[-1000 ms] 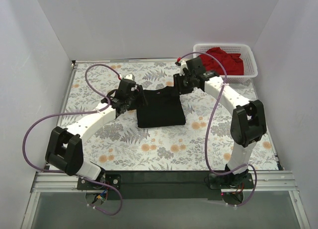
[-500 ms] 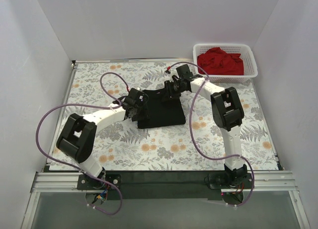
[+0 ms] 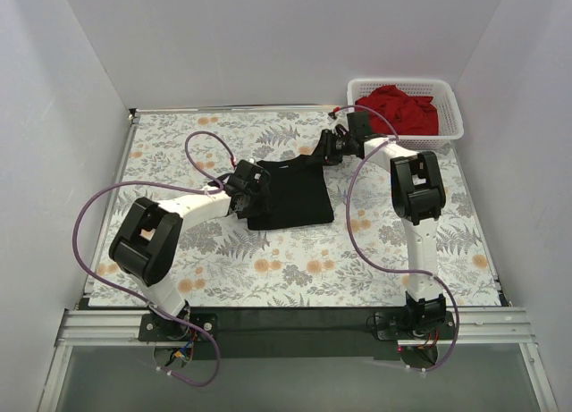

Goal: Fold and stack the t-shirts
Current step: Fold the tshirt

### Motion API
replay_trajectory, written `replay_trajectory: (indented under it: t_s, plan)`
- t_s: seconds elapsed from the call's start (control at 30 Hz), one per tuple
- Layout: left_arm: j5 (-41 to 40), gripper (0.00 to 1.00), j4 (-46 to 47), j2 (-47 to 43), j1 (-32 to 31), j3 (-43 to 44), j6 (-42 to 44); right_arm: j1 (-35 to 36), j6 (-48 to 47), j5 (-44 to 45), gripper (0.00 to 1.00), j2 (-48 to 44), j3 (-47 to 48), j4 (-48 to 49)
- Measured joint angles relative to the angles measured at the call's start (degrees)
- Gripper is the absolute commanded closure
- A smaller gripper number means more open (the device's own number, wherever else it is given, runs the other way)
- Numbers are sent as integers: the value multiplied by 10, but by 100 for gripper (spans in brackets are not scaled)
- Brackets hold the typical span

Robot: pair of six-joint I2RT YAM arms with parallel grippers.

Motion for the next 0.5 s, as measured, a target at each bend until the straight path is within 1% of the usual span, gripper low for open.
replay_trajectory:
  t_s: [0.07,0.13,0.27,0.4,0.47,0.5]
  plan:
    - [-1,42,-4,-2,0,2,0,0,9,-2,66,-8,-10,12]
    - [-2,40,-12,-11,0,4,-1,2,17,-4,66,-36,-45,23]
    - [0,40,-31,-49,0,5,-8,10,41,-17,66,-139,-146,45]
    - [16,50,-36,-95,0,6,-25,32,73,-36,66,-246,-239,95]
    - [31,54,-36,-101,0,12,-34,50,85,-42,66,-271,-263,118]
    - [38,59,-34,-99,0,14,-38,62,89,-44,66,-276,-272,128]
